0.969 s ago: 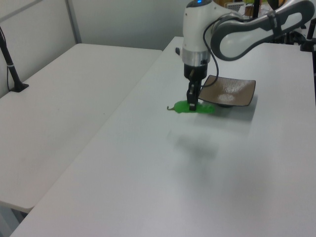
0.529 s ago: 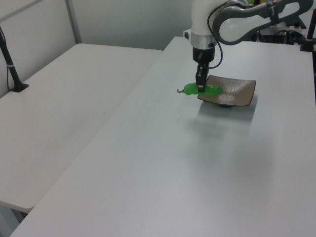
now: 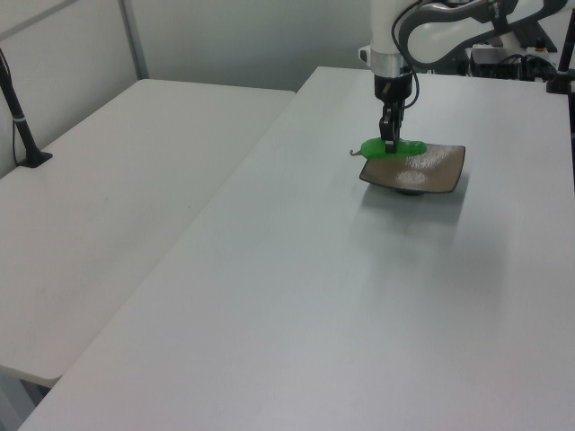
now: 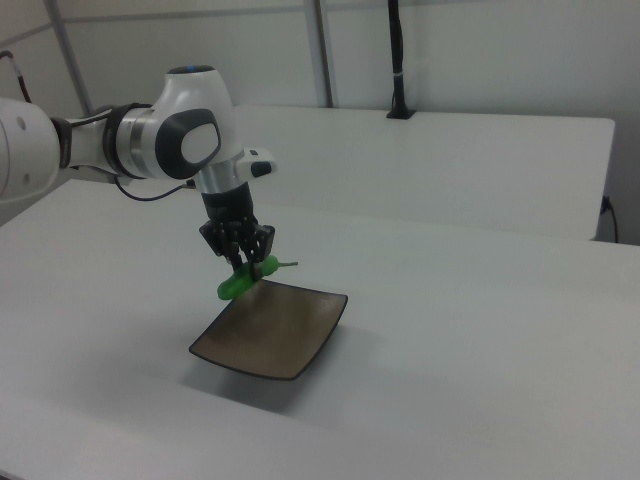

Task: Chili peppers are placed on a ceramic plate
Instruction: 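Lower the chili pepper onto the plate and open the gripper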

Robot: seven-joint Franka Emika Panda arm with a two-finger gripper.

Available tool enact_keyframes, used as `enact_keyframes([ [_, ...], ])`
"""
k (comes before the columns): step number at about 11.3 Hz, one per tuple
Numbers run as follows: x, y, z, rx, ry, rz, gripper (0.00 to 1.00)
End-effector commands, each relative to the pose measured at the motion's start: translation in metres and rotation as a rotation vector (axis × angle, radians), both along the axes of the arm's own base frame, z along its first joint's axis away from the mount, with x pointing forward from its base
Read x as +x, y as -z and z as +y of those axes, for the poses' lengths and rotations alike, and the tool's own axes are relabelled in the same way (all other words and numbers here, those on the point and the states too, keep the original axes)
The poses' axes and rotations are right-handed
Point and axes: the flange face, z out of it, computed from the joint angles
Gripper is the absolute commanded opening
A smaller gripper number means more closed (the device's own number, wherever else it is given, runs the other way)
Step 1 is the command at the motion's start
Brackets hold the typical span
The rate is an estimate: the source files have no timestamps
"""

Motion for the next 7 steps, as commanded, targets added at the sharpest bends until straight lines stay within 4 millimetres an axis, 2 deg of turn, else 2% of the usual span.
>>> enact_keyframes([
  [1,-0.012,-0.004,-0.002,0.012,-0.004,0.008,1.00],
  [4,-0.011,-0.008,-0.003,0.010,-0.007,-0.001,1.00],
  [7,-0.016,-0.033,-0.008,0.021,0.012,-0.035,1.00],
])
